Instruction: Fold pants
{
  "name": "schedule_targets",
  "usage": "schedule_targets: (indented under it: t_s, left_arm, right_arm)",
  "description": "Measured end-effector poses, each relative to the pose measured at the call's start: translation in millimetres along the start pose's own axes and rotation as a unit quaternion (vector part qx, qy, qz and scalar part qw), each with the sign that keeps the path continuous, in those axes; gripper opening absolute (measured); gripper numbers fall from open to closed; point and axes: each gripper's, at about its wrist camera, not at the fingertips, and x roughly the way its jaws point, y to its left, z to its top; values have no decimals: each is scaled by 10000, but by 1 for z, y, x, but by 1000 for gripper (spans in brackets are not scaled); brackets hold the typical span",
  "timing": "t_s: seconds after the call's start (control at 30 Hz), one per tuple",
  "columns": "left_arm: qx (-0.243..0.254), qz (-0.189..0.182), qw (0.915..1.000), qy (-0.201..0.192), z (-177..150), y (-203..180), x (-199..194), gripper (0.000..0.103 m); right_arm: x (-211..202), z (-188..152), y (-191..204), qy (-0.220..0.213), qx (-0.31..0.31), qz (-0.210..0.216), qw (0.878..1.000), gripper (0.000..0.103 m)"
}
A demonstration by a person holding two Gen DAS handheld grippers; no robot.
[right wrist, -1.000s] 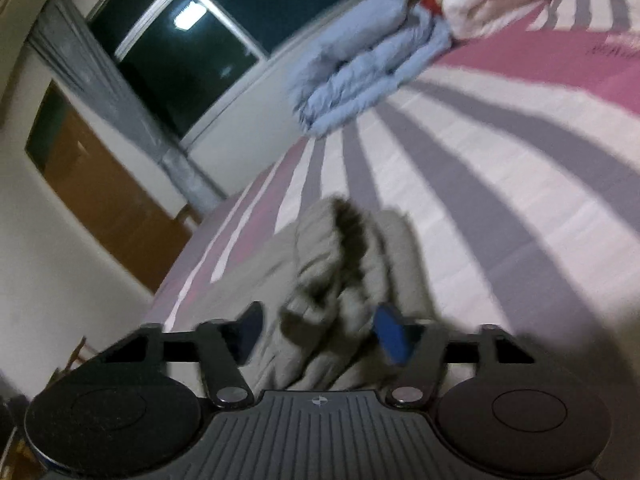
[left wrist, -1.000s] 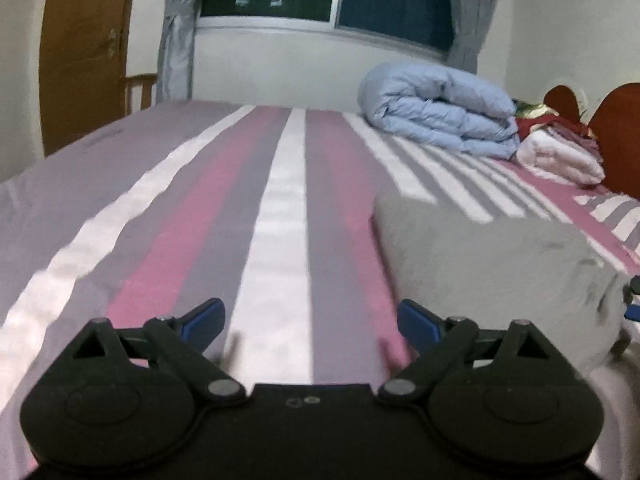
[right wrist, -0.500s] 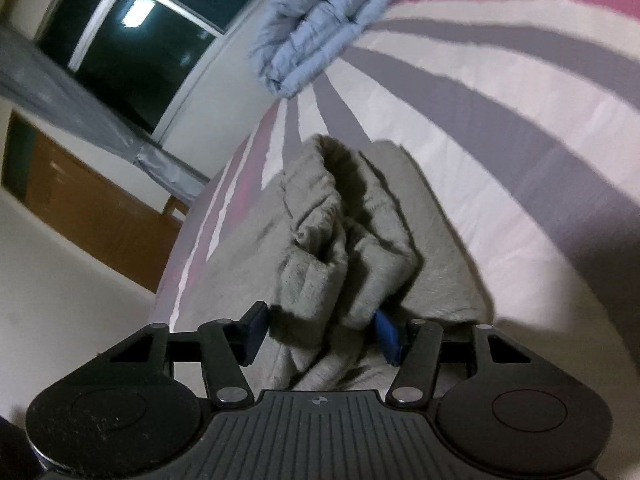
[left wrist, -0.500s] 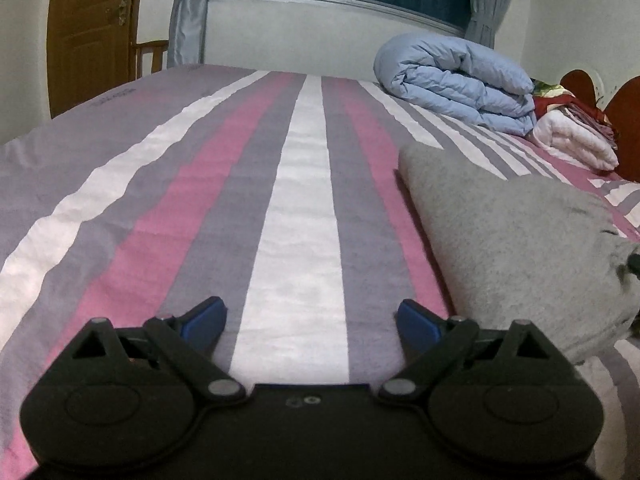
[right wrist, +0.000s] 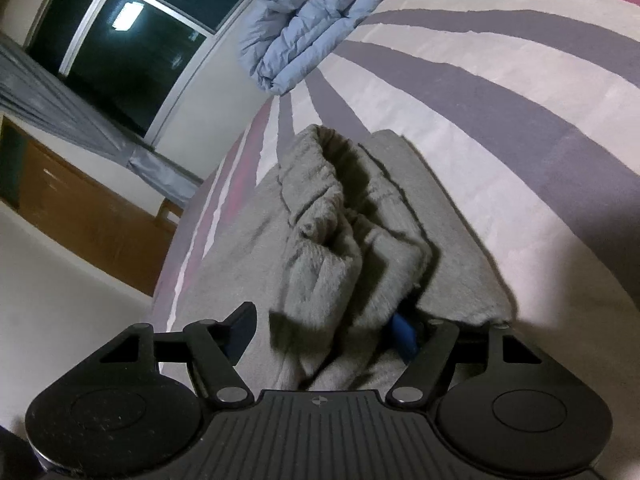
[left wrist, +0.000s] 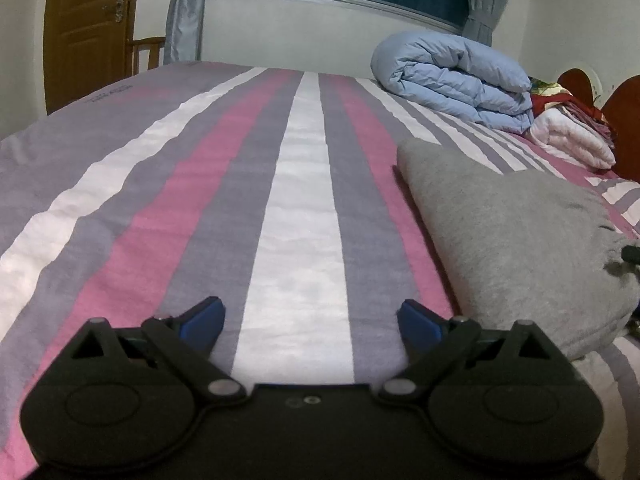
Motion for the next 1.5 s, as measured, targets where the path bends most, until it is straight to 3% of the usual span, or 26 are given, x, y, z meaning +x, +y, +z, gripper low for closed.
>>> schedule_targets:
  t_s: [0.1,0.27,0.3,0.33,0.37,0.47,0.6,0.7,0.77,0.93,1.1,1.2,1.27,1.3,1.37,1.43,1.5]
  left_arm:
    - [28,4,10000,5,-1,0,1,89]
    - [83,65,9999,43,-2,-4,3,89]
    - [85,71,9999,46,-2,-4,3,90]
    - [86,80,9999,57,-3,-5,4,90]
    - [85,85,9999,62,-3,-5,4,90]
    - [106,107,9999,66,-3,-6,4,90]
    - [140,152,9998,80,-4,-7,5,91]
    - [143,151,9997,83,-3,-7,5,91]
    - [148,144,9998,82,-4,-7,5,91]
    - [177,180,9996,94,-4,-8,6,92]
    - [175,175,9997,86,-4,-7,6,92]
    - [166,191,9997,66,-2,-8,4,92]
    - [130,87,9999,-27,-1,-9,-2,92]
    - [104,17,9999,-114,0,-10,-6,92]
    - [33,-136,9996,-231,3,-13,-11,92]
    - [26,-292,9991,-306,6,-18,-15,92]
    - [131,-379,9986,-335,8,-26,-16,92]
  right_arm:
    - [-6,-4,0,-49,-49,47,10000,71]
    - [23,11,9,38,-137,-27,9999,71]
    - [29,12,14,92,-267,-48,9996,64]
    - [34,13,19,144,-407,-95,9990,50]
    - [35,14,23,193,-504,-39,9985,49]
    - [21,19,40,-44,-777,396,9962,43]
    - [-8,25,43,-568,-623,765,9935,43]
    - [-3,19,7,-561,-198,300,9978,43]
    - [10,12,-24,-276,149,-155,9994,43]
    - [-4,10,-23,-143,-307,-15,9994,50]
    - [-38,5,-14,-575,-861,-351,9940,52]
    - [-42,-3,-9,-614,-838,-404,9938,54]
    - [-36,-1,-7,-550,-873,-539,9932,59]
    - [-31,2,-9,-378,-807,-554,9945,67]
    - [-24,11,-15,-93,-756,-720,9945,72]
    - [-35,16,-20,-286,-649,-598,9957,72]
    - [-54,19,-22,-701,-663,-859,9916,72]
